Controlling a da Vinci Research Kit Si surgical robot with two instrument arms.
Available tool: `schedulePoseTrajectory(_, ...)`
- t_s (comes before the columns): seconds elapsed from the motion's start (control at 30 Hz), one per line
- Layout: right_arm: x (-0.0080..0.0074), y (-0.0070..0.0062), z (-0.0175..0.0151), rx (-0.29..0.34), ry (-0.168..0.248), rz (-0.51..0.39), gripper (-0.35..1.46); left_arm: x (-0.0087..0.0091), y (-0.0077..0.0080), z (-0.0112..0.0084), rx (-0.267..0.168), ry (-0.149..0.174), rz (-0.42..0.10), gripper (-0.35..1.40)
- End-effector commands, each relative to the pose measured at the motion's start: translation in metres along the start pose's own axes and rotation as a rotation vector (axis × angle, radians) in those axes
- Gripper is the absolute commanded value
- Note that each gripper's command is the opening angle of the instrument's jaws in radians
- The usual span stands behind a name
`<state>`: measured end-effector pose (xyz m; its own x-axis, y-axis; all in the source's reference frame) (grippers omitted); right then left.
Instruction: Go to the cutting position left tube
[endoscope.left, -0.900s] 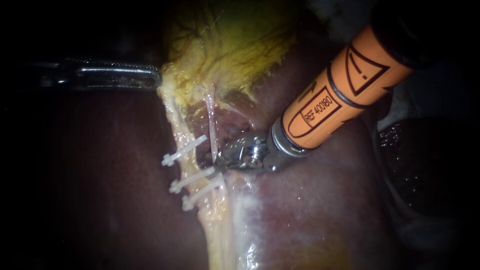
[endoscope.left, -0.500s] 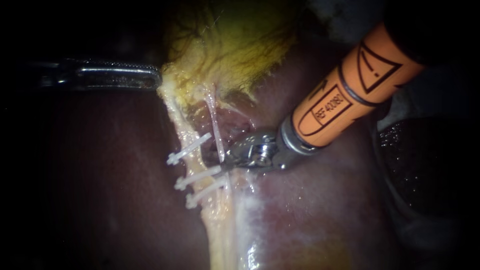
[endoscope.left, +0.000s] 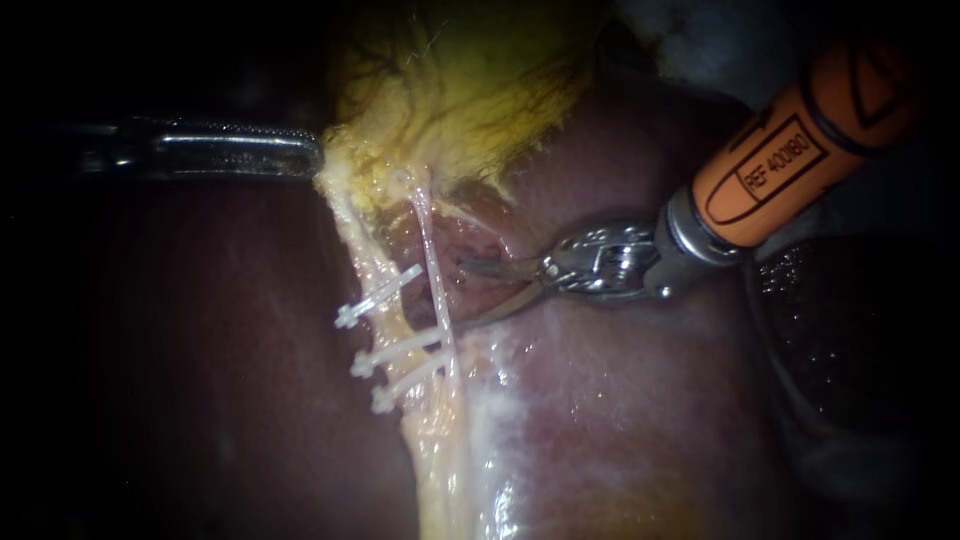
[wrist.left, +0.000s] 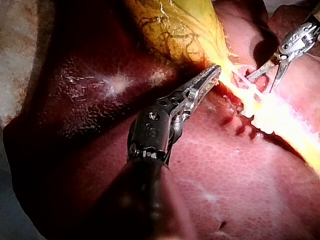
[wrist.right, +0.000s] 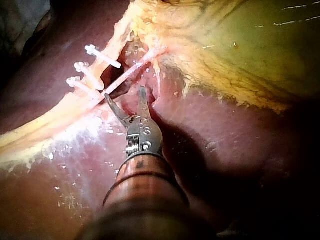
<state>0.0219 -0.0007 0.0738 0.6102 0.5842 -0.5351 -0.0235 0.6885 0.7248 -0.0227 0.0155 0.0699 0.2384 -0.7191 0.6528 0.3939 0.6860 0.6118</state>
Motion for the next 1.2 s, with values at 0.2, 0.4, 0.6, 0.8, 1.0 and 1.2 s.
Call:
schedulePoseTrajectory(0.2, 0.0005, -0.0004, -0.0006, 0.110, 0.034, -0.045, 1.27, 0.0000, 0.0000, 0.0000, 0.000, 0.000, 0.000, -0.35)
schedulePoseTrajectory(0.4, 0.0010, -0.0013, -0.0002, 0.208, 0.062, -0.058, 1.27, 0.0000, 0.0000, 0.0000, 0.001, 0.000, 0.000, -0.35)
schedulePoseTrajectory(0.6, 0.0016, -0.0020, 0.0011, 0.275, 0.059, -0.052, 1.27, 0.0000, 0.0000, 0.0000, 0.000, 0.000, 0.000, -0.35)
schedulePoseTrajectory(0.8, 0.0014, -0.0019, 0.0028, 0.292, 0.047, -0.042, 1.27, 0.0000, 0.0000, 0.0000, 0.000, 0.000, 0.000, -0.35)
schedulePoseTrajectory(1.0, 0.0004, -0.0013, 0.0047, 0.286, 0.040, -0.036, 1.27, 0.0001, 0.0000, 0.0000, 0.000, 0.000, 0.000, -0.35)
schedulePoseTrajectory(1.2, -0.0004, 0.0002, 0.0056, 0.296, 0.037, -0.024, 1.27, 0.0001, 0.0000, 0.0000, 0.000, 0.000, 0.001, -0.35)
